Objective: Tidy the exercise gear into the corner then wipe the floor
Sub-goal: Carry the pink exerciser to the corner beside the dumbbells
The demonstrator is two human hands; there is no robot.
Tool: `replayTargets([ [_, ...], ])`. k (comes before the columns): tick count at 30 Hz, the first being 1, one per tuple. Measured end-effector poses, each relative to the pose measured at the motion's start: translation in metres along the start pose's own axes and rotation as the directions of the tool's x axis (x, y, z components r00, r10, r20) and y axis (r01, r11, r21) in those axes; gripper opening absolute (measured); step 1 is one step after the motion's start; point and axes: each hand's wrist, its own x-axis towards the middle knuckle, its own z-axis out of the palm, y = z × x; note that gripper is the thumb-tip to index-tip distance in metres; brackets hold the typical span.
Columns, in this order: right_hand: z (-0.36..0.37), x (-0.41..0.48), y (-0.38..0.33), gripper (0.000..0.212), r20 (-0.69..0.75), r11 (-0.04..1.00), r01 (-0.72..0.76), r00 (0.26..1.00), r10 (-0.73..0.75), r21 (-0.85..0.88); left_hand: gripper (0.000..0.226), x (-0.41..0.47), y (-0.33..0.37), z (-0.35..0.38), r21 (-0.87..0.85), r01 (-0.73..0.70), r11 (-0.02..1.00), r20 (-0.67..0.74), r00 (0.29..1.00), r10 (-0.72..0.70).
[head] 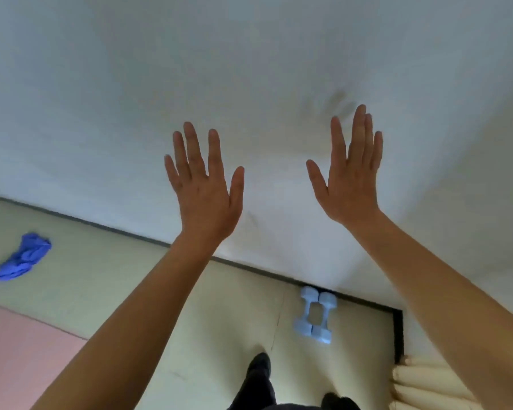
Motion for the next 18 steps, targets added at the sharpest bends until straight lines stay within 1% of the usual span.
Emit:
replayTargets([
  [2, -0.003, 0.018, -0.021, 0.069, -0.023, 0.997, 0.042, 0.999, -0.041, 0.069, 0.068, -0.015, -0.016, -0.032, 0.06, 0.072, 0.996, -0.054, 0.996, -0.069],
  [4, -0.011, 0.023, -0.053, 0.071, -0.018, 0.977, 0.099, 0.995, -0.097, 0.19, 0.068, -0.05, -0.033, -0.073, 0.145, 0.184, 0.972, -0.125, 0.978, -0.167],
  [7, -0.022, 0.014, -0.107, 0.073, -0.005, 0.915, 0.223, 0.972, -0.235, 0.337, 0.067, -0.111, -0.051, -0.129, 0.24, 0.335, 0.911, -0.207, 0.934, -0.289],
  [10, -0.039, -0.002, -0.172, 0.072, -0.04, 0.826, 0.342, 0.931, -0.363, 0.448, 0.067, -0.171, -0.068, -0.188, 0.348, 0.472, 0.81, -0.271, 0.878, -0.395],
  [13, -0.069, -0.023, -0.254, 0.071, -0.078, 0.726, 0.415, 0.89, -0.45, 0.548, 0.066, -0.23, -0.087, -0.257, 0.449, 0.546, 0.708, -0.329, 0.837, -0.437],
  [15, -0.095, -0.043, -0.312, 0.071, -0.116, 0.641, 0.484, 0.841, -0.528, 0.596, 0.066, -0.27, -0.103, -0.303, 0.512, 0.585, 0.629, -0.362, 0.811, -0.46],
  [18, -0.137, -0.083, -0.396, 0.069, -0.169, 0.524, 0.562, 0.768, -0.617, 0.64, 0.065, -0.335, -0.125, -0.367, 0.555, 0.66, 0.506, -0.412, 0.746, -0.522],
])
